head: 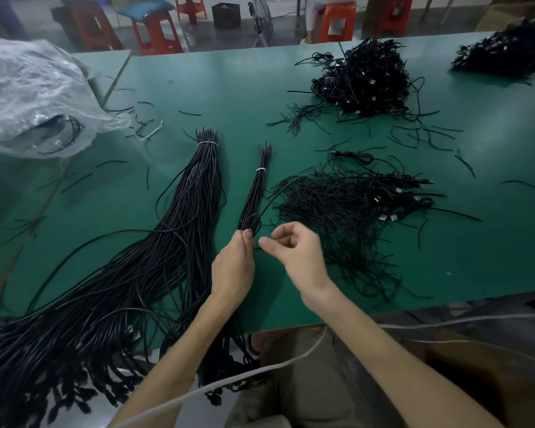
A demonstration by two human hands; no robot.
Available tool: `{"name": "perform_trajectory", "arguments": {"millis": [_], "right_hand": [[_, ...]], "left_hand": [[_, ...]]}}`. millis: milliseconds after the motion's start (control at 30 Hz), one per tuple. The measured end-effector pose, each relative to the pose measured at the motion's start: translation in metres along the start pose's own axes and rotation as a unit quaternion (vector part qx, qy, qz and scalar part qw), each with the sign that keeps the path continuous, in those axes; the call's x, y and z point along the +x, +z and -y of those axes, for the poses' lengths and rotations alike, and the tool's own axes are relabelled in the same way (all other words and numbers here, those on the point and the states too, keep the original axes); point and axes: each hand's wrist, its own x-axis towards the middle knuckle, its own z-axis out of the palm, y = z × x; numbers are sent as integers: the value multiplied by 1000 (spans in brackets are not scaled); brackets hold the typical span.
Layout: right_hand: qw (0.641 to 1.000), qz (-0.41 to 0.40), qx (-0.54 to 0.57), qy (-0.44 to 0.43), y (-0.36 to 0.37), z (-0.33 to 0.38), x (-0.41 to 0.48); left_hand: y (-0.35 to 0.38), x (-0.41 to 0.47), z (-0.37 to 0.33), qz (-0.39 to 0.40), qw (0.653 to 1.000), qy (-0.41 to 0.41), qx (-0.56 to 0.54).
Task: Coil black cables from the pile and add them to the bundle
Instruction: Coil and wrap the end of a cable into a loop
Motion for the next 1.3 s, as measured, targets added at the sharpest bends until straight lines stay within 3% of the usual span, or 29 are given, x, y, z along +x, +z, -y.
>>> {"name": "perform_trajectory", "arguments": {"millis": [133, 467, 1000, 1133, 1300], "right_hand": [[997, -10, 35, 62, 15, -13, 4], [994, -38, 65, 79, 5, -15, 8], [996, 48, 6, 75, -3, -22, 14], [992, 119, -14, 51, -13, -13, 17], [977, 211, 12, 10, -23, 1, 24]], "left_hand": [[-2, 1, 2, 10, 1000, 1, -15], [-3, -2, 3, 33, 999, 3, -36], [-3, -4, 4, 32, 998, 20, -42], [-5, -2, 5, 37, 989, 15, -144], [-9, -2, 2, 88, 948, 11, -306]]}}
